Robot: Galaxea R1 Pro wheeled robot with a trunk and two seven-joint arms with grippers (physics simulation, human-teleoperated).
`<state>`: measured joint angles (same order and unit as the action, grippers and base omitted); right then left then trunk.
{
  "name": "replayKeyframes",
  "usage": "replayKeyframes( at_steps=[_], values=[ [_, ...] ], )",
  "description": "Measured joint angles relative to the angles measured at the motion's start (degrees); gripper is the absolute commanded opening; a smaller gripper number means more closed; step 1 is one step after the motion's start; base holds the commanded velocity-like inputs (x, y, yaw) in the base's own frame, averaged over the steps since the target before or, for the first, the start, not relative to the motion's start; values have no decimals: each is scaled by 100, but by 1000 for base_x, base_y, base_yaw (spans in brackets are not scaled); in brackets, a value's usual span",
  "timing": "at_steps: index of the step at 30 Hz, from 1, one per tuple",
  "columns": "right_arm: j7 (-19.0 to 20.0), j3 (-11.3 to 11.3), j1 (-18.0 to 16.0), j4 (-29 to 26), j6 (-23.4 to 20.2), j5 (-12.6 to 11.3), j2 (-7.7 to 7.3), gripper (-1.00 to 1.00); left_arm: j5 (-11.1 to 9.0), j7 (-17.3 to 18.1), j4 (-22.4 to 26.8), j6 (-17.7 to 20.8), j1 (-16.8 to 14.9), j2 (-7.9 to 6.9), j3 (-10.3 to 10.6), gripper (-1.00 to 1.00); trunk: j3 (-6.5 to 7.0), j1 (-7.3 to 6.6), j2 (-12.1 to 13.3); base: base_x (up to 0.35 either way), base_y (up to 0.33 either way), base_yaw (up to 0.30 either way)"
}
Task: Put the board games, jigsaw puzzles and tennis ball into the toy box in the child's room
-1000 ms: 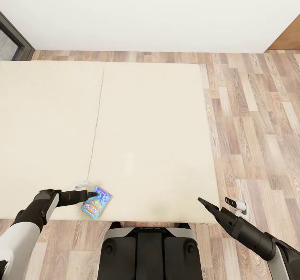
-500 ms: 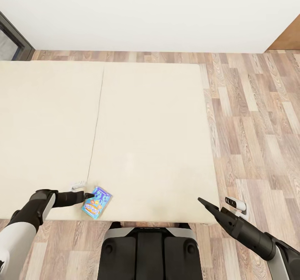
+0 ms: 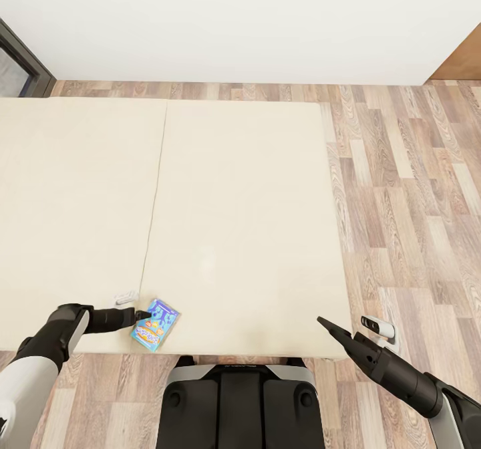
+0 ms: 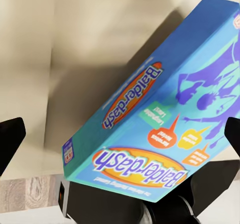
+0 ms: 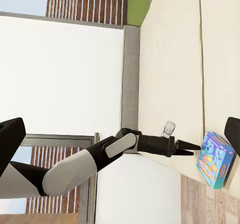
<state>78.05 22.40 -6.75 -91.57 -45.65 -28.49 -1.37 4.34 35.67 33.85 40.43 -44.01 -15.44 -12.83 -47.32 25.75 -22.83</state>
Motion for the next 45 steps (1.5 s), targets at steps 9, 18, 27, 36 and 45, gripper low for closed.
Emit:
replayKeyframes(
  at_steps=[9,18,27,36,45],
  values=[
    [1,0,0,0,0,0,-2,100,16,-4,-28,9,0,16,26,100,0,0,0,0,0,0],
    [2,0,0,0,0,0,0,100,36,-15,-168,10,5,34,40,100,0,0,0,0,0,0],
    [2,0,0,0,0,0,0,100,47,-27,-458,1,8,44,39,100,0,0,0,0,0,0],
    [2,0,0,0,0,0,-2,100,50,-27,-551,2,8,53,43,100,0,0,0,0,0,0],
    [2,0,0,0,0,0,-1,100,50,-26,-588,1,8,57,49,100,0,0,0,0,0,0]
  ],
)
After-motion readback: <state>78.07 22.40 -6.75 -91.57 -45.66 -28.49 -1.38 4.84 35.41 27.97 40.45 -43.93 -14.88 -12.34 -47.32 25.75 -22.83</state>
